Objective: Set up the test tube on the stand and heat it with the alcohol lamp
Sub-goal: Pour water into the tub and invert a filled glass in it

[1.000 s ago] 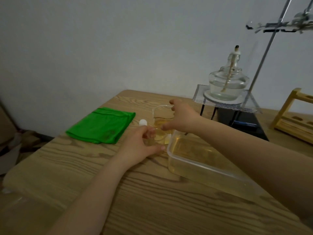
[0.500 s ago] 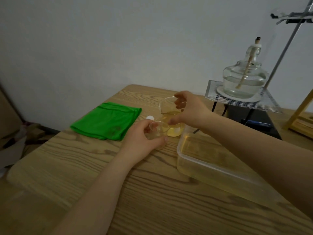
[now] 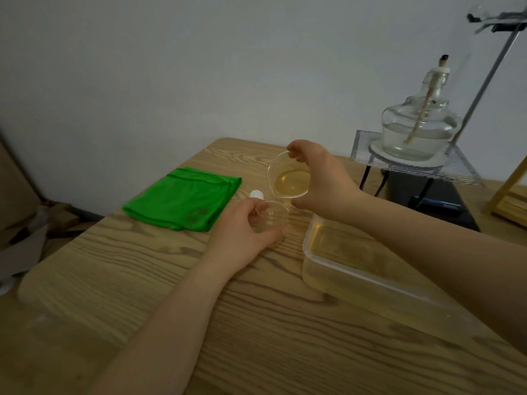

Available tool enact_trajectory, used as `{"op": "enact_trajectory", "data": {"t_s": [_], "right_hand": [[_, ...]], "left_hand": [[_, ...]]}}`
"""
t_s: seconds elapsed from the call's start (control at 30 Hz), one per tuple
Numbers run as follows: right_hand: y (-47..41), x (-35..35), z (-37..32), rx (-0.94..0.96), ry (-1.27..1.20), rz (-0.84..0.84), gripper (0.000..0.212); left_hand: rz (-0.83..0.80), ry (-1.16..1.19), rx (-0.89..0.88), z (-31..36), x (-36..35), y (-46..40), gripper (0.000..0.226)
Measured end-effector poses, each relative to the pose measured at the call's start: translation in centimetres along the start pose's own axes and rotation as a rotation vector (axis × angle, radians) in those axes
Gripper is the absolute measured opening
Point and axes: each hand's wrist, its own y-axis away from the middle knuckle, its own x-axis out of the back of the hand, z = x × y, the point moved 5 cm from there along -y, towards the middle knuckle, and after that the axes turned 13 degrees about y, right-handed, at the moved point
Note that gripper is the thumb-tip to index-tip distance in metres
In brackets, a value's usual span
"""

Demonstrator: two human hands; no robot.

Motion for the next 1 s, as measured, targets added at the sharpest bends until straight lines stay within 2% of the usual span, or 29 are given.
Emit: {"op": "enact_trajectory", "data": {"t_s": [0.6,1.0], "right_hand": [[0.3,0.5,-1.0,0.15,0.156,0.056,0.082],[-0.1,1.4,-1.2,0.143,0.177,0.09,0.082]], "left_hand": [[-0.009,0.006,-0.01,0.4,-0.1,0.2,0.042],[-0.01,0.005,-0.001,0.4,-0.1,0.2,0.046]]}}
